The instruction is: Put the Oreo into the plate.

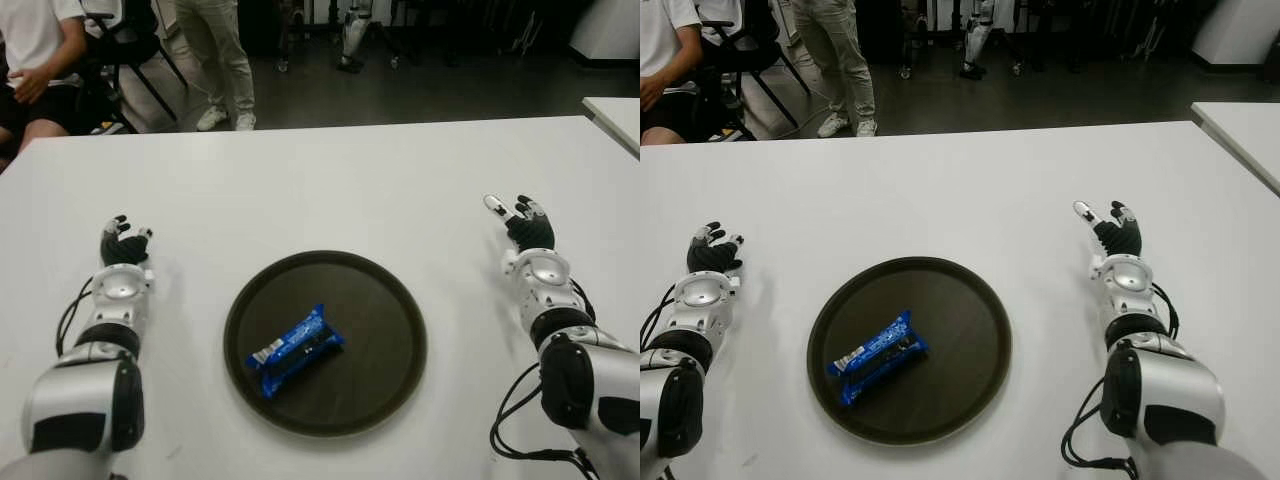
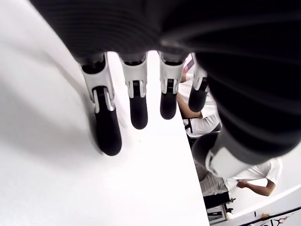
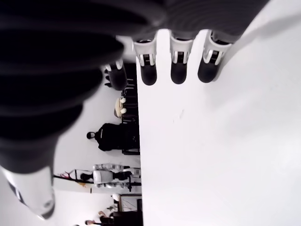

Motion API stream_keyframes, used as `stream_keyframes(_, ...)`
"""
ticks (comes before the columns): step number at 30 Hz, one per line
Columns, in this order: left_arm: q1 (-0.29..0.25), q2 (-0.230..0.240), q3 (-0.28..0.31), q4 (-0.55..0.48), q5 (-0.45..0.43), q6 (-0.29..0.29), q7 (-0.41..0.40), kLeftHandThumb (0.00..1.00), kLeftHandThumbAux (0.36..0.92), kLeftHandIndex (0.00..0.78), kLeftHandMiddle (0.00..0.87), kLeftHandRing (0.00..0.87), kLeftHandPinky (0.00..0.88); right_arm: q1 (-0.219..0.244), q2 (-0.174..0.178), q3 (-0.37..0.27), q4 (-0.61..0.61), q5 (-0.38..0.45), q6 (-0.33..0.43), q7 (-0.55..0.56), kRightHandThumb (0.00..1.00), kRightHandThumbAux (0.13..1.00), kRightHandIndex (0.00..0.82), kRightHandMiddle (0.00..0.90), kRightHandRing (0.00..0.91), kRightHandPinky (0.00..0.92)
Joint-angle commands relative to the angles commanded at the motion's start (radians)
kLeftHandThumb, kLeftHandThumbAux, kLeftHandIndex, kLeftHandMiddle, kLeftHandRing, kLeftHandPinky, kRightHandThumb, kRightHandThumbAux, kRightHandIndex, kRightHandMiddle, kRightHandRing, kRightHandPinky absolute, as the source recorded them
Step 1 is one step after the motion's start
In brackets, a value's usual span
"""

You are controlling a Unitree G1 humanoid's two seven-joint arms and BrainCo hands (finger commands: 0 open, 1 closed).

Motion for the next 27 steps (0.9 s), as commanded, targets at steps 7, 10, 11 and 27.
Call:
stream_keyframes(7,-0.002,0.0,0.01,0.0,-0.013,-0.004,-0.01,0.194,0.648,0.033,0.149,0.145,0.108,-0.001,0.003,0.007,0.0,-0.009,0.0,-0.011,0.0,0.668,0.035,0.061,0.054,0.04)
stream_keyframes(10,-0.003,0.0,0.008,0.0,-0.012,-0.004,-0.01,0.19,0.65,0.033,0.146,0.145,0.118,-0.003,0.003,0.007,0.0,-0.009,0.001,-0.005,0.0,0.682,0.035,0.063,0.056,0.042)
stream_keyframes(11,-0.004,0.0,0.008,-0.001,-0.012,-0.004,-0.01,0.181,0.647,0.031,0.144,0.144,0.122,-0.003,0.003,0.007,0.0,-0.009,0.001,-0.003,0.0,0.687,0.038,0.066,0.058,0.041)
stream_keyframes(27,-0.006,0.005,0.005,0.0,-0.008,0.004,-0.012,0.178,0.644,0.029,0.146,0.141,0.1,-0.005,0.004,0.017,0.0,-0.034,0.002,-0.011,0.0,0.677,0.078,0.084,0.062,0.037)
